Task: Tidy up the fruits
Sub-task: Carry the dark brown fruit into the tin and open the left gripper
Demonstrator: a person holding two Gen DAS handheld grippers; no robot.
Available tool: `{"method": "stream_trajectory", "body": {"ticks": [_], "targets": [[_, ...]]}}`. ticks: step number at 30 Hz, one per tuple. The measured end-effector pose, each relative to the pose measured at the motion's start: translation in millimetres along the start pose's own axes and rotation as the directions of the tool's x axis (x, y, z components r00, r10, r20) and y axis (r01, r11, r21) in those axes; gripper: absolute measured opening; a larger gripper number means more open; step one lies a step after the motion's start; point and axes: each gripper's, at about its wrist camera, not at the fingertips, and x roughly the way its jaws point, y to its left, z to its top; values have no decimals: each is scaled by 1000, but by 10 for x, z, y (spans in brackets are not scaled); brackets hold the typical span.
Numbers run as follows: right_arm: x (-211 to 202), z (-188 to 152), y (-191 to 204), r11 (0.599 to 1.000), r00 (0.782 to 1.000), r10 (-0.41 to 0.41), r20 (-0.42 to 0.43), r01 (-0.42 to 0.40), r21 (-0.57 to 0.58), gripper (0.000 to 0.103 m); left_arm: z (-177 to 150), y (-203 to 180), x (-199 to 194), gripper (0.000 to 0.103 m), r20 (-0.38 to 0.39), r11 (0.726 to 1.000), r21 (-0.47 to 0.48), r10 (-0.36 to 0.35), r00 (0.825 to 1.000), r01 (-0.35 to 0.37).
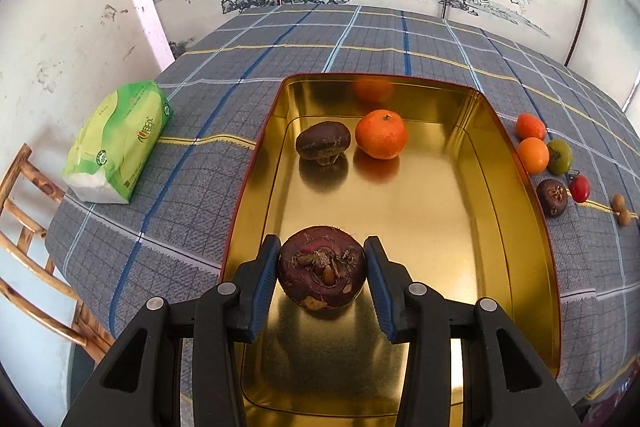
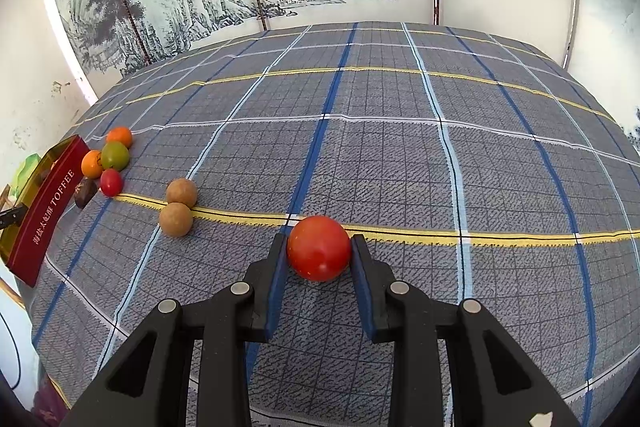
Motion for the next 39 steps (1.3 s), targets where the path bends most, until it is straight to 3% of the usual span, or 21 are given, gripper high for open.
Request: {"method": "stream_trajectory", "body": {"ticks": [27,39], "targets": [[25,-12,2,1000,1000,-5,-10,5,-4,29,-122,-90,87,44,-2,1000,26,8,1000,-8],[44,-5,17,1000,1000,-20,-16,20,-17,29,-155,-147,-23,45,70,998,57,37,997,-41]]}}
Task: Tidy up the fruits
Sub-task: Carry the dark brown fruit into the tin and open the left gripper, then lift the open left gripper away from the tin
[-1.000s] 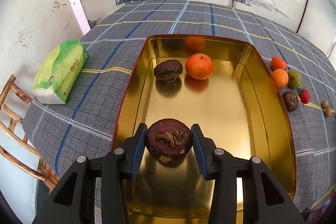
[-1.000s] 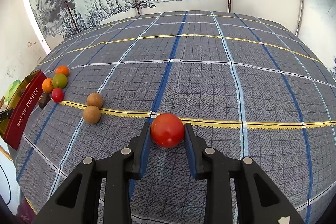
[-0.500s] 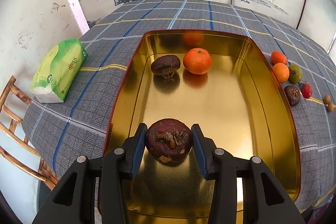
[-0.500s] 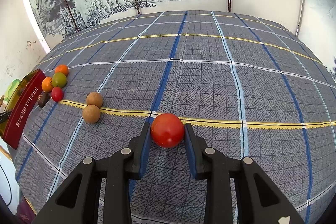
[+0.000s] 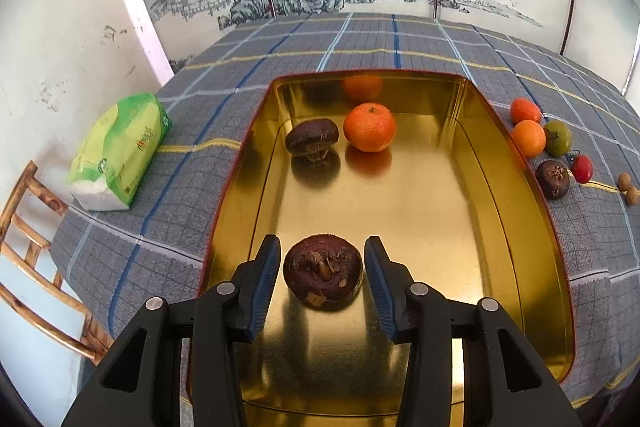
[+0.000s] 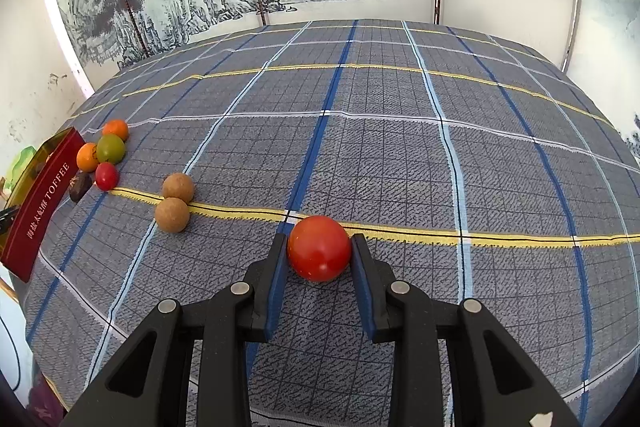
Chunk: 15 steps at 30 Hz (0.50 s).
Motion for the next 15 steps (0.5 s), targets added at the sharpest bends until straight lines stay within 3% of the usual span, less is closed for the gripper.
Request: {"method": "stream_trajectory", "body": {"ticks": [8,15], "targets": [[-2,10,53,1000,1000,-24,-4,24,-21,29,15,-4,-135,46,72,1000,7,17,997,-17],[-27,-10,122,998,999,-51,-10,50,-41,29,-1,73,-152,46,91,999,-29,19,996,-17]]}}
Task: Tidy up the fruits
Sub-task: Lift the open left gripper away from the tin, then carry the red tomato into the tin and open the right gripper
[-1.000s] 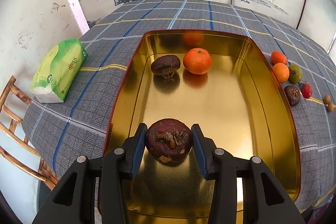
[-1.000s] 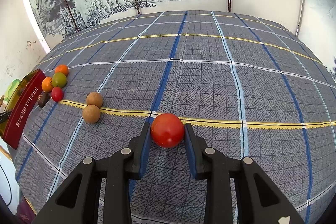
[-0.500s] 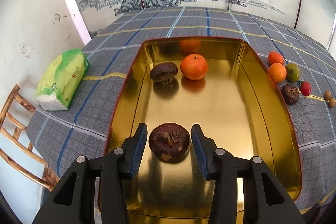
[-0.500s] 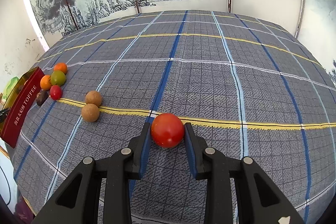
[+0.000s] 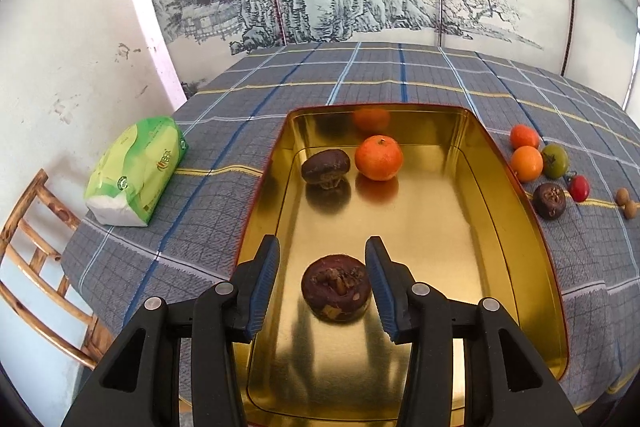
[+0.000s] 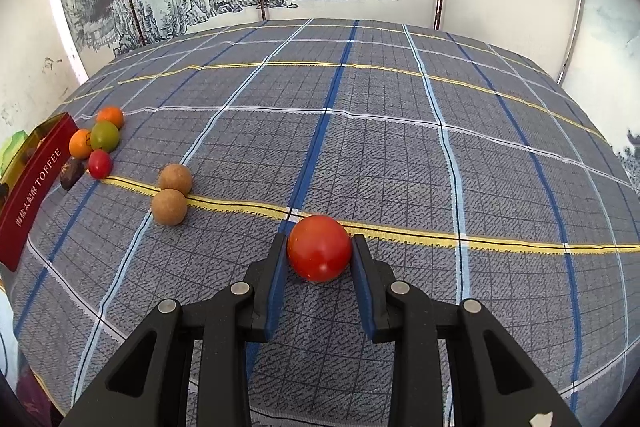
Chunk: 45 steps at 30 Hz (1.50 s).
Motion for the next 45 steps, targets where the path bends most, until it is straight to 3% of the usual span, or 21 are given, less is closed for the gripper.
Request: {"method": "stream_trajectory", "body": {"ticks": [11,15,20,26,28,33,40,45], "targets": [[-328,110,229,999,999,34,41,-33,-15,29,38,260,-91,53,9,987,-142,-75,997,76],[-353,174,314,999,999,-12,48,15,-48,27,37,218,-194,59,32,991,-116,-65,997,69],[-400,107,161,1000,999,-16,43,17,-7,27,45,83,-361,67,79,997,-53,-60,995,64],[-390,77,157,997,997,69,46,-70,17,29,102,-84,-501,70,106,996,-19,-90,990,93],[-343,105,255,998,997,63,41,-62,-19,30,111,-139,-558,70,115,995,-4,-100,988,101],[-10,128,311,999,999,19,-43,-21,-32,31,128,-226,-669,75,135,995,26,-99,986,97],[-45,74,285,1000,1000,6,-30,-7,-16,28,149,-125,-792,75,144,995,-16,-98,985,101],[-365,301,590,995,996,78,40,-75,-72,28,137,60,-959,75,173,993,-66,-87,981,99]]}}
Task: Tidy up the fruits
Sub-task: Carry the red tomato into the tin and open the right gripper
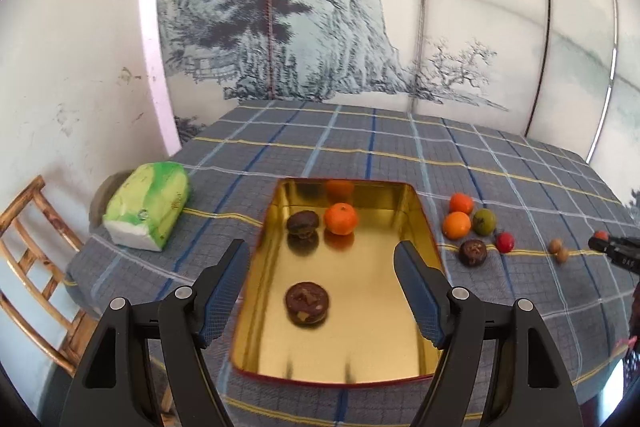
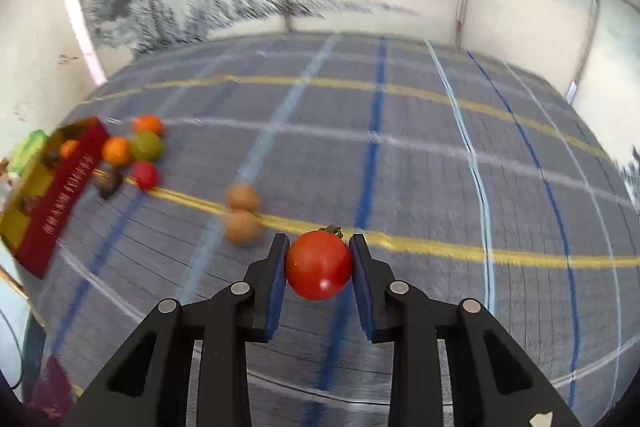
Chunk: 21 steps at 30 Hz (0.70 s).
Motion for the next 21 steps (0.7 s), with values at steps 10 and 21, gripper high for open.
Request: {"method": "stream_trajectory", "body": {"ticks": [10,21], "targets": [[206,597,1427,918,927,369,-71,-376,-125,28,-132,286,-49,76,-66,997,-37,70,995,-72],[1010,853,3036,805,808,474,-351,-559,-198,28,-178,440,-90,79,-83,996,-60,61,995,-66]]}}
